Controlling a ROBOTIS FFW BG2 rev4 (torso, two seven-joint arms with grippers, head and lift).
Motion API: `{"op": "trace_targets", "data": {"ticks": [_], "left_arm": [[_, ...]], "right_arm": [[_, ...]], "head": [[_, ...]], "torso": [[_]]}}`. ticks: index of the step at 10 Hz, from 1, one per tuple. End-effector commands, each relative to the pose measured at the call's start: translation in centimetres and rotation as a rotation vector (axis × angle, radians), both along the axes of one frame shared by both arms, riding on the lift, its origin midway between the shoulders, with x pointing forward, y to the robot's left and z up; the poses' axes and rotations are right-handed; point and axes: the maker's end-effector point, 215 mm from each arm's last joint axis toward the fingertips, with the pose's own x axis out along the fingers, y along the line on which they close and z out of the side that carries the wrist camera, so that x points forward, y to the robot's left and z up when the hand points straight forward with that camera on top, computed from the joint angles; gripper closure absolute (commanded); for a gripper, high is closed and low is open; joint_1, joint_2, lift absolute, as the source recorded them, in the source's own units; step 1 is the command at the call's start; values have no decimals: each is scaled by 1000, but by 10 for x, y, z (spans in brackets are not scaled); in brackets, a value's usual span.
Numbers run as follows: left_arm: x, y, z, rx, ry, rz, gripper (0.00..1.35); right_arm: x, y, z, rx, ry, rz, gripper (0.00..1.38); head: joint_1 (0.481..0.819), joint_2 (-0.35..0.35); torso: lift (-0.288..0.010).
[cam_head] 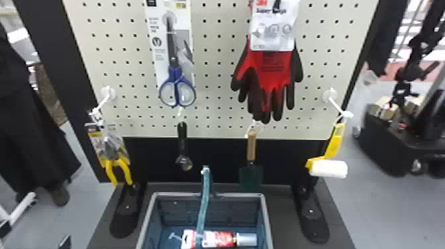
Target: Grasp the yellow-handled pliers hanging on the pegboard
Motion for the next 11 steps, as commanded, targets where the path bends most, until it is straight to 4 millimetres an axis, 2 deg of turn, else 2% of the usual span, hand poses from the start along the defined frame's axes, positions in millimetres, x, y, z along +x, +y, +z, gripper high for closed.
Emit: {"op": "trace_targets", "data": {"ticks": [1, 2, 5, 7, 9, 11], "left_arm": [[29, 5, -9, -25, 5, -27, 117], [47, 6, -14, -38, 9, -51, 122], [103, 18, -2, -59, -8, -116, 122], [136, 16, -2, -100, 54, -234, 117], [174, 0, -1, -168, 122, -381, 117], [202, -24, -2, -190, 201, -502, 116]], "right_arm": [[1, 1, 0, -1, 0, 1, 117], [2, 1, 0, -3, -1, 2, 117], [3, 5, -2, -8, 3, 21, 117], [4, 9, -4, -11, 5, 39, 117], [5, 14, -8, -13, 14, 60, 117], [6, 18, -11, -15, 18, 80, 117]], "head": [[549, 0], [549, 0], [549, 0], [549, 0], [549, 0], [549, 0]], "torso": [[-100], [-100], [-100], [-100], [-100], [-100]]}}
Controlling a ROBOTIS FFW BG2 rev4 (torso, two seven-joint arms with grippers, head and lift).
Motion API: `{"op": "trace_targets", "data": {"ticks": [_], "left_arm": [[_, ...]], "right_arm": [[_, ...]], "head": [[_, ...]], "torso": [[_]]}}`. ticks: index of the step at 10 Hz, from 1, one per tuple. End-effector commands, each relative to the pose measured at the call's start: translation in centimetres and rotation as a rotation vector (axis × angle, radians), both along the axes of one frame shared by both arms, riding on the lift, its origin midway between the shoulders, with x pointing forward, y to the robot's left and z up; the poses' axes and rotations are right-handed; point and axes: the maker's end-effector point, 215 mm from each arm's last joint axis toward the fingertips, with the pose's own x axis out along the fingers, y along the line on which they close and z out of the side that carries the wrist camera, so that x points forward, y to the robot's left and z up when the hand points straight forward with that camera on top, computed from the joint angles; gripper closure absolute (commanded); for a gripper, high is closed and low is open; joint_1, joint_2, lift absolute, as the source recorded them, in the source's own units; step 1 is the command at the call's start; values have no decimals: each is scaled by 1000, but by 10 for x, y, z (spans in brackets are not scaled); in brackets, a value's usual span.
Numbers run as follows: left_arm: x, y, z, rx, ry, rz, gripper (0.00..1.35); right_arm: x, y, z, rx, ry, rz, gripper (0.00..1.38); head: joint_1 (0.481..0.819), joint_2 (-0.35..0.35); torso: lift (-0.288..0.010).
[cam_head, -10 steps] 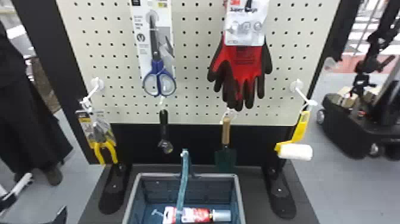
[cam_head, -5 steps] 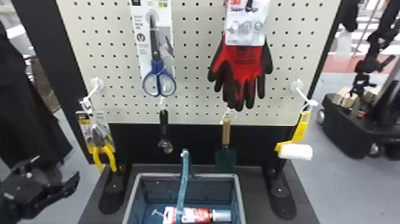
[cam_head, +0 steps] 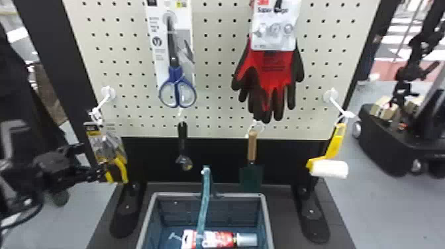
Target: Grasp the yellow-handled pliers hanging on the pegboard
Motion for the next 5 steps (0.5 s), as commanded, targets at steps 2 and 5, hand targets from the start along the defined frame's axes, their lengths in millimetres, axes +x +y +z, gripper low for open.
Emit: {"op": "trace_targets", "data": {"ticks": [2, 5], "left_arm": [[20, -9, 3, 32, 65, -79, 127], [11, -11, -12, 48, 119, -107, 575]], "right_arm": [[1, 3, -5, -2, 7, 15, 117], [-1, 3, -8, -4, 15, 18, 117]], "head": [[549, 0], [549, 0]], "torso": [[-100], [-100]]}}
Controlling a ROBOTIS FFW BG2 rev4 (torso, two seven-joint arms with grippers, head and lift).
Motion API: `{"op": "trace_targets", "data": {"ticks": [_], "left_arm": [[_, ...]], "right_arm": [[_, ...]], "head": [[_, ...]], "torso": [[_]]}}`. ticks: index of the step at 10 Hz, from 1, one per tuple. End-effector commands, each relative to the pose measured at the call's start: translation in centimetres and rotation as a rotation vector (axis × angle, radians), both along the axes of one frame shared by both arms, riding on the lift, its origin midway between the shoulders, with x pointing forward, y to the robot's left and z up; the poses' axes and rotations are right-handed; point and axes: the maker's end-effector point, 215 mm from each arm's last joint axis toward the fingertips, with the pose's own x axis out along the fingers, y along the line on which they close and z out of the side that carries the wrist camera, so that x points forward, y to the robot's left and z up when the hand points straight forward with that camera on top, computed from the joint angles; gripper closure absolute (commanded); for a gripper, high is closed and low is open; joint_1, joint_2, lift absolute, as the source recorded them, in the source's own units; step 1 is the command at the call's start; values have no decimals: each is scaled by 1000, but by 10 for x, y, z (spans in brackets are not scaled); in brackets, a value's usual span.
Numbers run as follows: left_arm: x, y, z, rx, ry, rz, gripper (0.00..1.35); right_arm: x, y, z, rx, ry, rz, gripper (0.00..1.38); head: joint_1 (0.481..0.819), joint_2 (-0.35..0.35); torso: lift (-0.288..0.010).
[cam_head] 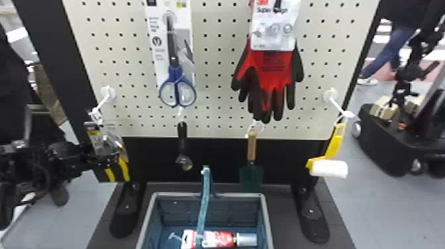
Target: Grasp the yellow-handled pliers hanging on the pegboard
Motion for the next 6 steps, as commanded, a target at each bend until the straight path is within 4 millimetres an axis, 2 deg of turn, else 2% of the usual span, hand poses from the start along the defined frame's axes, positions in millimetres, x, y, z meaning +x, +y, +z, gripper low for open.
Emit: {"op": "trace_targets", "data": {"ticks": [1, 2, 3, 6], "left_arm": [[-4, 5, -5, -1, -10, 9, 627], [-6, 9, -8, 12, -15, 12, 895], [-4, 14, -3, 32, -55, 21, 1216], [-3, 6, 3, -2, -82, 15, 1208]], "right_arm": [[-1, 0, -3, -1, 6, -1, 117], [-1, 1, -4, 0, 8, 2, 117], [0, 0, -3, -1, 5, 1, 117], [-1, 1, -6, -2, 12, 4, 117]], "head": [[549, 0], [549, 0], [549, 0], [549, 0]], "torso": [[-100], [-100], [-100], [-100]]}}
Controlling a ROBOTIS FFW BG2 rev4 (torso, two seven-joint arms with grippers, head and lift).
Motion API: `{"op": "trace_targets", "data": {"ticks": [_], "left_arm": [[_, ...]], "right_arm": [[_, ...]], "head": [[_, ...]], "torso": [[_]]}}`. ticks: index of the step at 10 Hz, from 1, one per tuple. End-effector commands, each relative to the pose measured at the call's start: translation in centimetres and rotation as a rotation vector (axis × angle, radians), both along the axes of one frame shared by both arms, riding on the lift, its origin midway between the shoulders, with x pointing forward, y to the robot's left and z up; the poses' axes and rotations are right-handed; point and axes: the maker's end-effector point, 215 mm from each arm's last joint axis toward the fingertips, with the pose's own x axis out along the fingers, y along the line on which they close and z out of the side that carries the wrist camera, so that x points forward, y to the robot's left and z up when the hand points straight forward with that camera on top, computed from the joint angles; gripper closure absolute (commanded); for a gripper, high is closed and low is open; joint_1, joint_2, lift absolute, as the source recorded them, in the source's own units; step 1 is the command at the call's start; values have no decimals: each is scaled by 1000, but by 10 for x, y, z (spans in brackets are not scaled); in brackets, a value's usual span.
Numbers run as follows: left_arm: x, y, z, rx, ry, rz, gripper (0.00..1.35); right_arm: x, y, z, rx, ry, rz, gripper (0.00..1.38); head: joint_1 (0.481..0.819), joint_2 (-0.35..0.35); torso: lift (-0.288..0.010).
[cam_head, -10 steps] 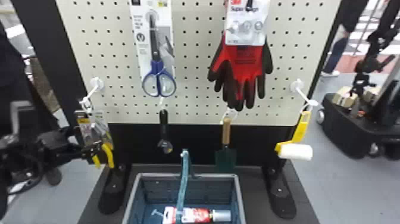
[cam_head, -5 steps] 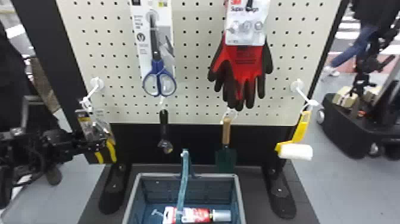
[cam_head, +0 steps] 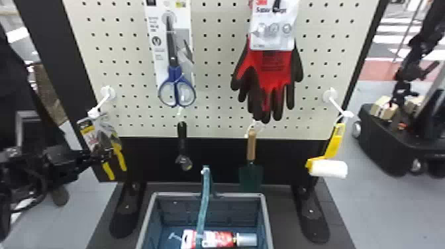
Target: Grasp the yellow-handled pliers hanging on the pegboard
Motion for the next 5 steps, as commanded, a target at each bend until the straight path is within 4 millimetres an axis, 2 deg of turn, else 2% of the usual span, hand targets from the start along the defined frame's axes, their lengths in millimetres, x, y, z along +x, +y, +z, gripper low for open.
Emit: {"op": "trace_targets", "data": {"ticks": [1, 5], "left_arm": [[0, -3, 1, -9, -2, -2, 1208], [-3, -4, -8, -10, 18, -2, 1208]], "right_arm": [[0, 0, 0, 1, 0, 0, 117], [-1, 0, -2, 0, 4, -1, 117]], "head": [[549, 0], [549, 0]], "torso": [[-100], [-100]]}}
